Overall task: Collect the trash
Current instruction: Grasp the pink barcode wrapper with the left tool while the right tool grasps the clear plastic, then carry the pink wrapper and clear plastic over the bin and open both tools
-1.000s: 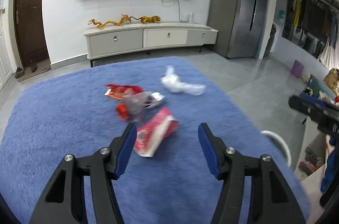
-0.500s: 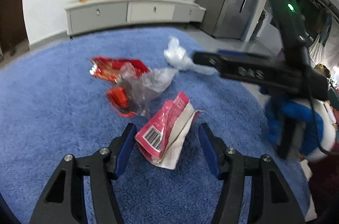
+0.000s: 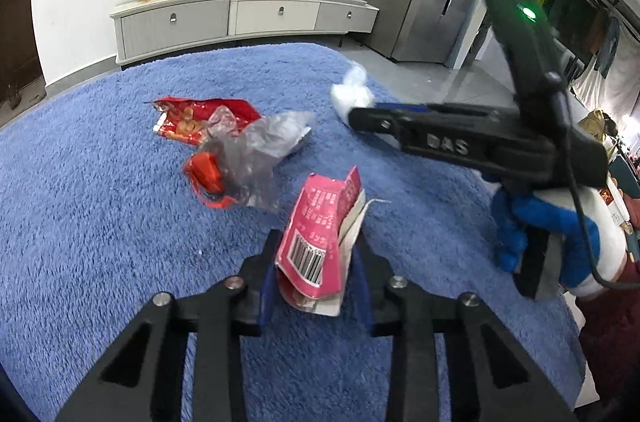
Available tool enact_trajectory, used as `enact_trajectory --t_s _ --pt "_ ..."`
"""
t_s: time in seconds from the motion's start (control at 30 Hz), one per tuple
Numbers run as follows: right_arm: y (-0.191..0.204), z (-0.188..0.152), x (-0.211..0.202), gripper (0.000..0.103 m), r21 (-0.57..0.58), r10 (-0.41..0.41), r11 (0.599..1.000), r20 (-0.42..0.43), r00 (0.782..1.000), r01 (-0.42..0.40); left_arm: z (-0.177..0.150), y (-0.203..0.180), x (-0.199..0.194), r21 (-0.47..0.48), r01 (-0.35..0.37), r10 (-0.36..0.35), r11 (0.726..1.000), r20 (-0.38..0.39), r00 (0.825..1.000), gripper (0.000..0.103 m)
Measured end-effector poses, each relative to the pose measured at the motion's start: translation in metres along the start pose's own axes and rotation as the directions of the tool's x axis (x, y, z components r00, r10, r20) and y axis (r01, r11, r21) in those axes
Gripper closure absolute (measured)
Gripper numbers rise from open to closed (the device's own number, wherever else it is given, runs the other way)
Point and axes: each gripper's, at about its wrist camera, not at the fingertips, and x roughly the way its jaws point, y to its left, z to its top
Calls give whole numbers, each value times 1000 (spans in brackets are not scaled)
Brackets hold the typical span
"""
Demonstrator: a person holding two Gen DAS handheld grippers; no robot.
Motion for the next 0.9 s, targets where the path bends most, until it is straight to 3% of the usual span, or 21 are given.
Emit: enact_trajectory --t_s 0.4,0.57,0.9 --pt "20 -79 -101 80 98 19 995 66 998 -25 -31 -17 -58 -41 -35 37 999 66 997 79" --pt "31 -109 -139 80 129 -9 992 90 996 -3 -50 -30 -95 -37 -46 49 998 96 994 79" --pt "39 -142 -200 80 155 -42 988 161 986 17 -59 -43 -147 -52 -72 79 996 154 985 79"
